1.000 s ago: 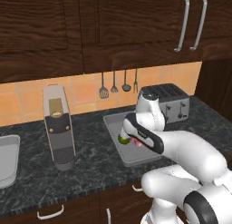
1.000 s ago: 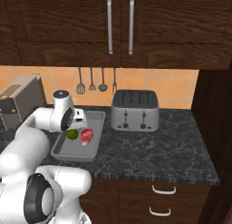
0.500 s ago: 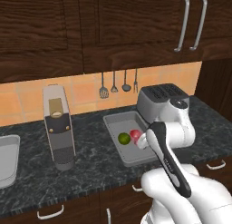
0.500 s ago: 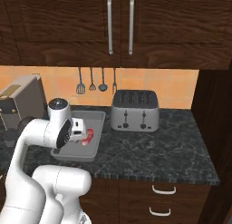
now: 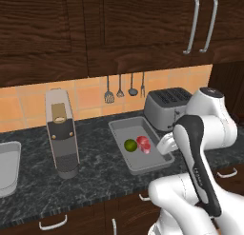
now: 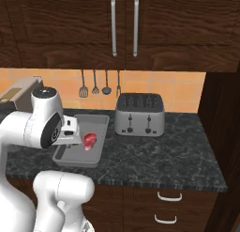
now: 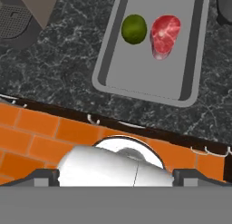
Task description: Place one lime and one steak in each tupperware on the nearby counter, to pack two identical lunches.
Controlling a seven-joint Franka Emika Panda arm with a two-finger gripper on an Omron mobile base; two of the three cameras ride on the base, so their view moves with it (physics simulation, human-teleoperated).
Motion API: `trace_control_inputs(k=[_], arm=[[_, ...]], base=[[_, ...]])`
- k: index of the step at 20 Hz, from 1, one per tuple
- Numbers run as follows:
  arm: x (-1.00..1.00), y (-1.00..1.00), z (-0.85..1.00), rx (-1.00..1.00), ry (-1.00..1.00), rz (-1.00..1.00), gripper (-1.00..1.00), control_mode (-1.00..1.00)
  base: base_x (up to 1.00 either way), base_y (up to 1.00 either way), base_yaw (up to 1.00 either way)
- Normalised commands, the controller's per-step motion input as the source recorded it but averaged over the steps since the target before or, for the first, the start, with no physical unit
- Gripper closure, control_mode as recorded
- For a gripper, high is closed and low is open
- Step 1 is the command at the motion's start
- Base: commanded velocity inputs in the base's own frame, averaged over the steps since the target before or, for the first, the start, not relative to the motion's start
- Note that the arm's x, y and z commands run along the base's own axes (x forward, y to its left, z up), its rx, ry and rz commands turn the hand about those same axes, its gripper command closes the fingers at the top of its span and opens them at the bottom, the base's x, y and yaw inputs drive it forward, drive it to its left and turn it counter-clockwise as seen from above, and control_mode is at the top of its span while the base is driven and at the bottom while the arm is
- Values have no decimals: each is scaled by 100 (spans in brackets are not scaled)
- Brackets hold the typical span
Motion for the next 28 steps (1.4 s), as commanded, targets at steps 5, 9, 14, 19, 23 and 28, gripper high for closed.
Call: trace_control_inputs(k=[5, 9, 14, 19, 23, 28], arm=[[-41, -4, 3, 1, -10, 0, -100, -100], [0, 0, 0, 0, 0, 0, -100, 100], [0, 0, 0, 0, 0, 0, -100, 100], [0, 0, 0, 0, 0, 0, -100, 100], [0, 0, 0, 0, 0, 0, -100, 100], [0, 0, 0, 0, 0, 0, -100, 100]], base=[[0, 0, 0], [-12, -1, 0], [-81, -92, -36], [-45, -97, -37], [-1, -100, -39], [21, -100, -22]])
